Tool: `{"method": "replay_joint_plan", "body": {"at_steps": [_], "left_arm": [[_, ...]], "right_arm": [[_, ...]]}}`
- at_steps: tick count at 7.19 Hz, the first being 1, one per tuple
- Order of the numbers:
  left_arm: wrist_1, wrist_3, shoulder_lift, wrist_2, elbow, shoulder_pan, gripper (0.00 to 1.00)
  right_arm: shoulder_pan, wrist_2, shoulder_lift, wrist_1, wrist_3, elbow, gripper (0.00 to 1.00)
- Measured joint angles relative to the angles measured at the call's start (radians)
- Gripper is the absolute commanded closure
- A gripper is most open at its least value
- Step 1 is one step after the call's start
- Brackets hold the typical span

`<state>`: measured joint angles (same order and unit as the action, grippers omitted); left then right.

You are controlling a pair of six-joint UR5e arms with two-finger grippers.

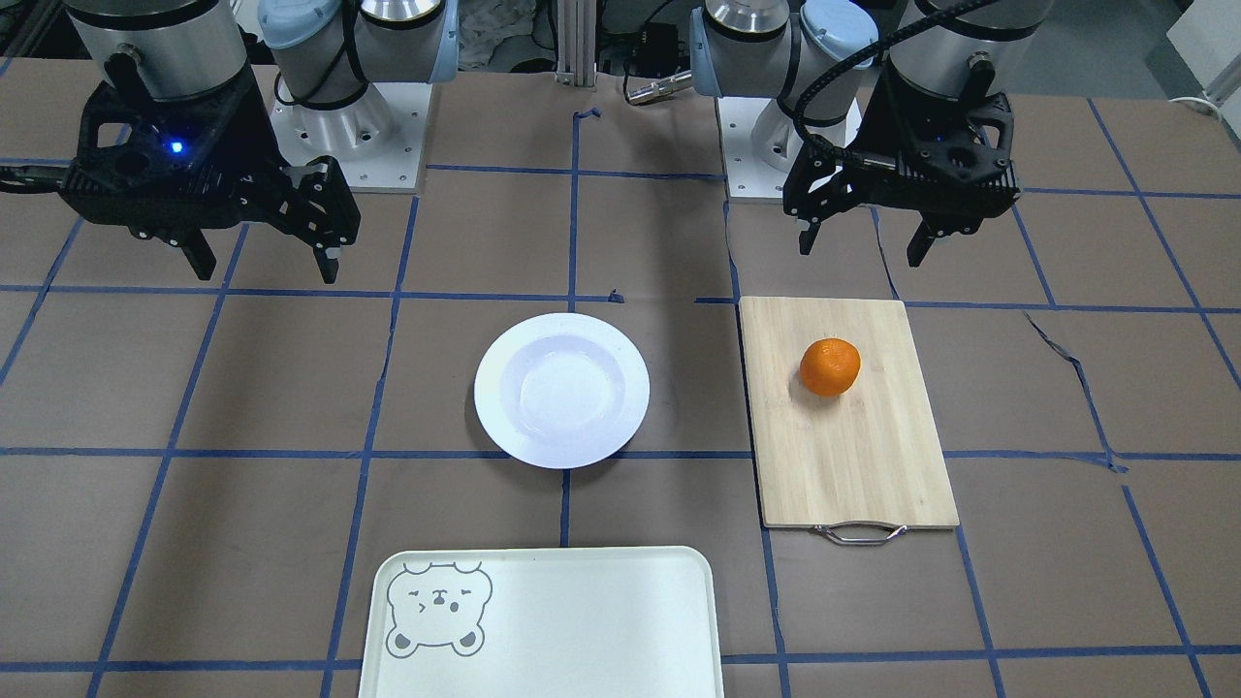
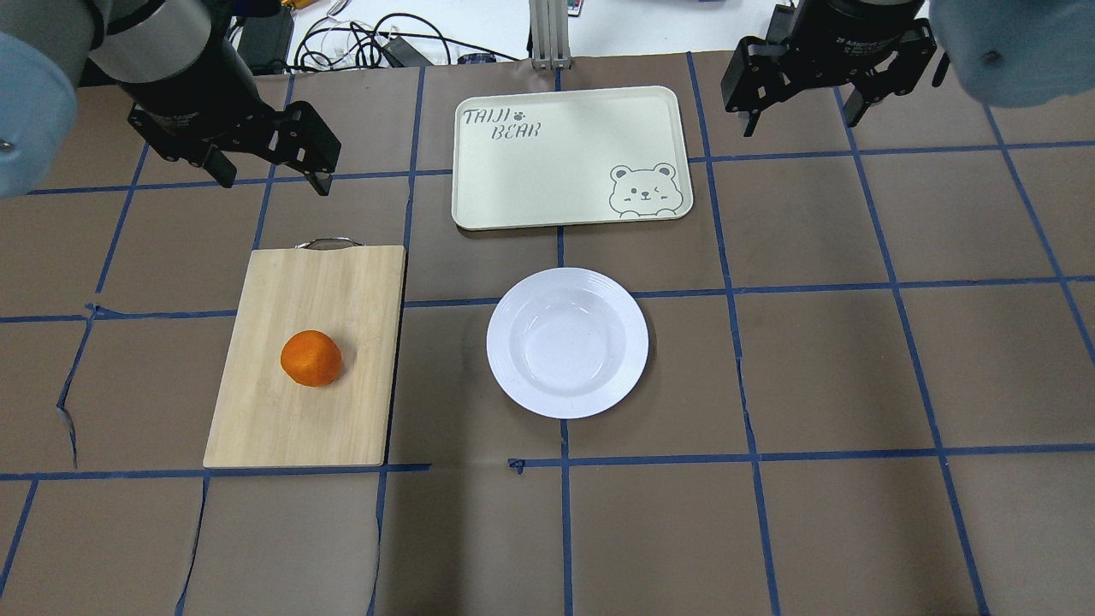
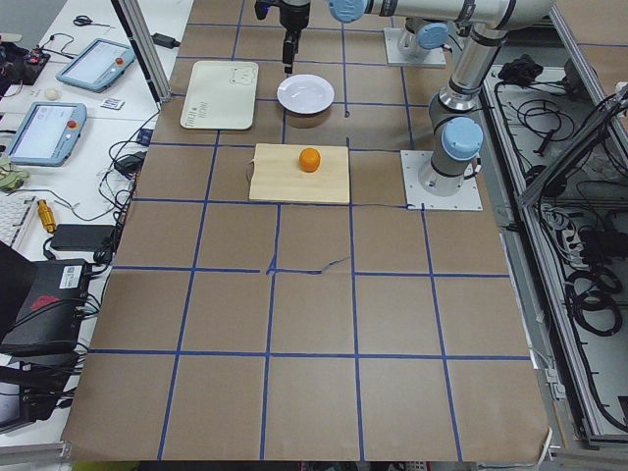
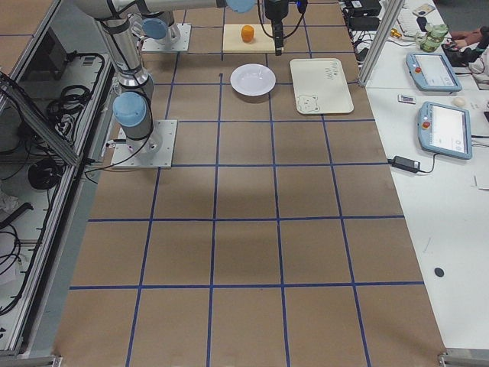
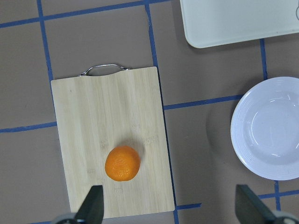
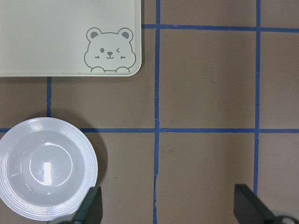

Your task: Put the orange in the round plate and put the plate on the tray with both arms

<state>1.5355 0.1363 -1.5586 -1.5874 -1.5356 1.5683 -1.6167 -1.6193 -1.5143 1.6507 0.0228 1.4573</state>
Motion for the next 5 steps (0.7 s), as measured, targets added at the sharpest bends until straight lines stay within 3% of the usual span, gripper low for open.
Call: {"method": "replay_joint_plan", "body": {"at_steps": [5], "left_arm": [[0.0, 0.0, 0.002, -0.003, -0.001, 0.001, 0.0]], "right_arm": [[0.003, 0.005, 0.0, -0.003, 0.041, 0.0, 0.0]]}}
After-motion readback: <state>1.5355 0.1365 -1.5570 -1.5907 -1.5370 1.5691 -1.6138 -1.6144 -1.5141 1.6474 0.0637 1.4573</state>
